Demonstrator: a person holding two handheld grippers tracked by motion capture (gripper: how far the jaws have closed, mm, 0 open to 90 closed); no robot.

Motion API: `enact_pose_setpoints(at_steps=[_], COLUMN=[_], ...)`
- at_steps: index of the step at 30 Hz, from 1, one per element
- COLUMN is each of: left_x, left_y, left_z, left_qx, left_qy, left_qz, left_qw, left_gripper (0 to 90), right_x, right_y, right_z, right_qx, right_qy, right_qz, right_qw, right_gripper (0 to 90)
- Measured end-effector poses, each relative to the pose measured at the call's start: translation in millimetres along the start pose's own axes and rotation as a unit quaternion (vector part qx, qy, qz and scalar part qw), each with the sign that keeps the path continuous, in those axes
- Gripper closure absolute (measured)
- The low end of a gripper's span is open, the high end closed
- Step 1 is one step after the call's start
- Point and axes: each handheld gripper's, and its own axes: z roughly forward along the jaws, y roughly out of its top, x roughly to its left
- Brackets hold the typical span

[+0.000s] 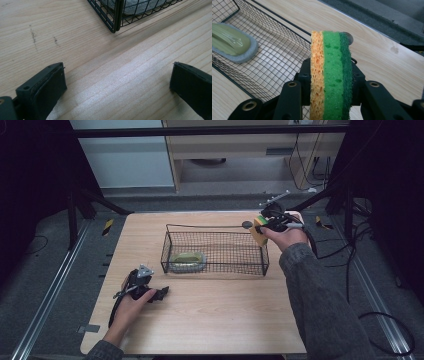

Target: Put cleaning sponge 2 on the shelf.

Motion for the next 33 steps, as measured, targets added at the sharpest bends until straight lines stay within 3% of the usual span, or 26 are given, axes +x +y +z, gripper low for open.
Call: enact_pose_setpoints(at_steps=[14,33], left_x=[0.6,0.6], left_y=[0.1,0.0], left_z=[0.1,0.2], left_qx=[0.000,0.000], left_qy=[0.002,0.002], left_qz=[-0.002,-0.003], left_qw=[1.0000,1.0000], left_gripper=[0.0,0.0], right_x=[-4.1,-8.8], right_y=[-10.6,-23.3], right_z=[37.5,54.1], right_qx=[0.026,0.044], right_qy=[0.014,0.007], right_qz=[0.005,0.011], right_qw=[0.9996,0.9989], right_gripper=[64.7,64.7])
